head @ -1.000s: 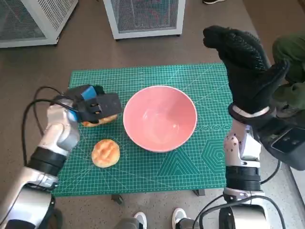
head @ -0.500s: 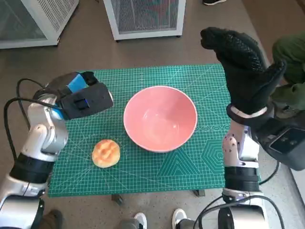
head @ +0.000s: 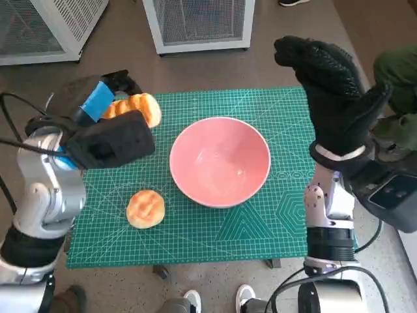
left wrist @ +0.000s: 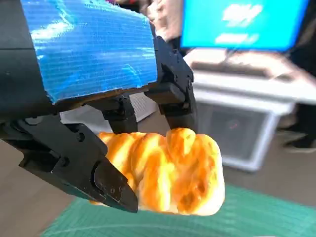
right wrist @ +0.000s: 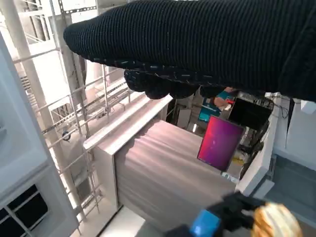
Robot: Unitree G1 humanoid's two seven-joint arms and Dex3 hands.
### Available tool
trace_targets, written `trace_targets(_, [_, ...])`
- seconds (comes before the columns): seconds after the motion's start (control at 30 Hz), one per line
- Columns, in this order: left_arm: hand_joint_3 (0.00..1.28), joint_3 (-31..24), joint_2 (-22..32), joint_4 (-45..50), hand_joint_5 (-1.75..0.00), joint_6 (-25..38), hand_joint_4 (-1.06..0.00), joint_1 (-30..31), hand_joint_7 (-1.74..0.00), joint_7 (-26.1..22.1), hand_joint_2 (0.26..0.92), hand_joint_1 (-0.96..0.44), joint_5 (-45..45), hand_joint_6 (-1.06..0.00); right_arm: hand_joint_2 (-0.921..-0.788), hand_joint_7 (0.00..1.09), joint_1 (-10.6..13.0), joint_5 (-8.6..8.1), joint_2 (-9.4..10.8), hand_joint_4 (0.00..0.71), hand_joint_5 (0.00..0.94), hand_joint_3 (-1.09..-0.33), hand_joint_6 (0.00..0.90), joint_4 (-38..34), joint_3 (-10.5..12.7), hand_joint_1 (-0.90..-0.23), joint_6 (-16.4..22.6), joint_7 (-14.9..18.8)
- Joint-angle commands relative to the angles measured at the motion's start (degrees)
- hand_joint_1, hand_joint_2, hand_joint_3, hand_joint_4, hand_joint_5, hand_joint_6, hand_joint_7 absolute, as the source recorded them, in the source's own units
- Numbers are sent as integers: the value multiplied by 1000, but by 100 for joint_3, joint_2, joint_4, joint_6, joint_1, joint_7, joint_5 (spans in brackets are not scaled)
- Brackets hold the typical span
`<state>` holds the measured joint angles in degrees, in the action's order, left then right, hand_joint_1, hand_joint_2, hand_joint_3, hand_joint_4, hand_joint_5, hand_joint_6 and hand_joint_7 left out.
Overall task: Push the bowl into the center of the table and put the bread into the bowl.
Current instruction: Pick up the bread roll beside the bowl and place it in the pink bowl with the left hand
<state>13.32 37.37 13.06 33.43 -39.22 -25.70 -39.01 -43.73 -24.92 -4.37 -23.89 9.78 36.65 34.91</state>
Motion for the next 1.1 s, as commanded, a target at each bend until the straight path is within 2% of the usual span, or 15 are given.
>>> trace_targets(0.03, [3, 22, -223, 479, -1042, -218, -862, -7, -912, -93, 873, 2, 97, -810, -921, 373, 118, -8, 4, 283, 0, -698, 228, 2, -11, -663, -42, 16])
trace_targets(0.27, [5, 246, -570, 547, -1011, -615, -868, -149, -964, -146, 877, 2, 152, -782, -921, 376, 147, -13, 0, 283, 0, -698, 226, 44, -15, -664, -53, 17])
trace_targets(0.53, [8, 201, -675, 491, -1020, -729, -850, -149, -1007, -212, 885, 2, 65, -752, -921, 380, 152, -13, -1, 283, 0, -697, 225, 51, -14, -664, -56, 16])
trace_targets(0.67, [13, 731, -996, 18, -1044, -938, -819, -403, -1052, -248, 896, 2, -89, -722, -921, 381, 167, -43, -32, 283, 0, -699, 224, 44, 9, -664, -51, 49])
trace_targets(1.1, [15, 1056, -1344, -716, -1052, -1268, -796, -563, -1089, -244, 904, 1, -217, -704, -921, 387, 212, -37, -57, 283, 0, -702, 220, 98, 31, -663, -60, 13])
